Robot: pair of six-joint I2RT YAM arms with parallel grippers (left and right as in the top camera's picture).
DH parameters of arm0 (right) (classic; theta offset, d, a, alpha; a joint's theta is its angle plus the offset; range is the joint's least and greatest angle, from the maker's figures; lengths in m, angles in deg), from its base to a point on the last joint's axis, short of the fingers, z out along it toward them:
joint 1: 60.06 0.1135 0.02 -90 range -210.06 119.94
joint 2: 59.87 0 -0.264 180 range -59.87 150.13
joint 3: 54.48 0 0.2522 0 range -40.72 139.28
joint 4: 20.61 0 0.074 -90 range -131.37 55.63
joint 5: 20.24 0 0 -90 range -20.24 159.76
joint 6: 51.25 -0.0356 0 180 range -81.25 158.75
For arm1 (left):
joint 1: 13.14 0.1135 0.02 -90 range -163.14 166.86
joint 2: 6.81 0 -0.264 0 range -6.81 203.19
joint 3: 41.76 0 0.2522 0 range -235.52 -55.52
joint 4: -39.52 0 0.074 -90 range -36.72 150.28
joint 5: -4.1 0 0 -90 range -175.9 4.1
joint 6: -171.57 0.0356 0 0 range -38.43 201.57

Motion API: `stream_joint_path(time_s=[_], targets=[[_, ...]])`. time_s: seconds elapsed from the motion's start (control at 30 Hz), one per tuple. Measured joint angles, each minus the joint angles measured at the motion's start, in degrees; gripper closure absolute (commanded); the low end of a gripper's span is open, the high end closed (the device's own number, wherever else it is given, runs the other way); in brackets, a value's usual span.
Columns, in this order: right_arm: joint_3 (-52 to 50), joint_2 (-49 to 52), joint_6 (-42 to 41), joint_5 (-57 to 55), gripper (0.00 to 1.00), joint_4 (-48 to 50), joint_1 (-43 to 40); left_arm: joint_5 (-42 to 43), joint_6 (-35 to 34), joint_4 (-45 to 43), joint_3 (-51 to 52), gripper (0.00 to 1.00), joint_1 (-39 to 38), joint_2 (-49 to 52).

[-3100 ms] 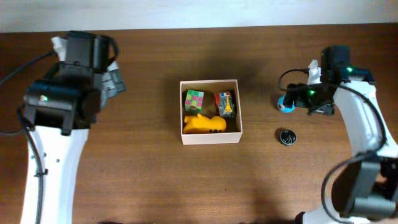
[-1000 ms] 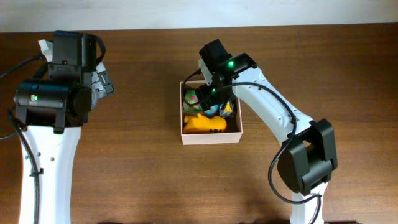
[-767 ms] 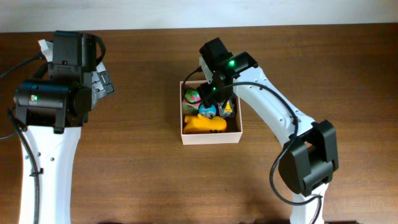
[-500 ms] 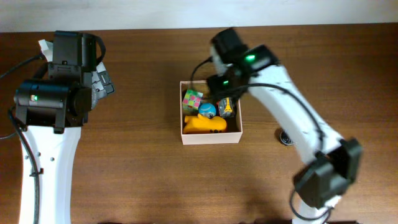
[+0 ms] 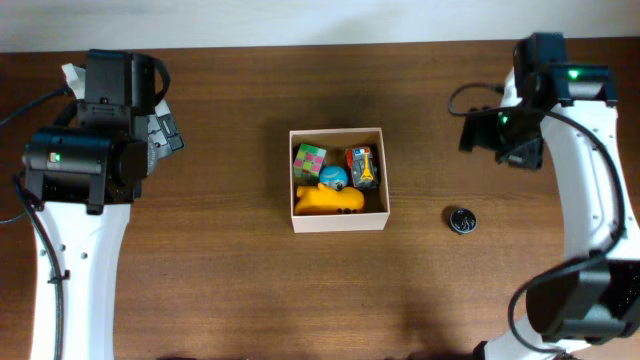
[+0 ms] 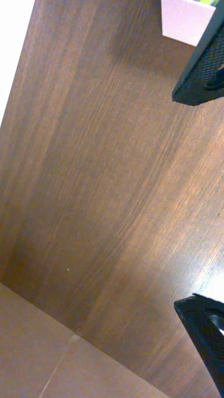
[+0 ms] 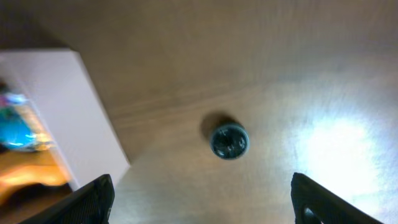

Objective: Pack container
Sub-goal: 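Move the right gripper to the black round toy and grasp it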

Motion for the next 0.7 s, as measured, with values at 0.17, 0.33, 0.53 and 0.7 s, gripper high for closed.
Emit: stream_joint_path(time_s=[0.17,0.33,0.53,0.7], targets=[[-11.2,1.8,-1.0,0.5,0.18,5.0,-0.8,0.0,0.0,0.0,0.0,0.01,0.0,0.0],[-21.9,2.1,-2.3,0.9,0.18,12.0,-0.8,0.0,0.0,0.0,0.0,0.01,0.0,0.0],[-32.0,2.1,-3.6,0.9,0.25,21.0,-0.8,0.0,0.0,0.0,0.0,0.01,0.0,0.0],[-36.8,2.1,-3.7,0.9,0.25,26.4,-0.8,0.0,0.0,0.0,0.0,0.01,0.0,0.0]])
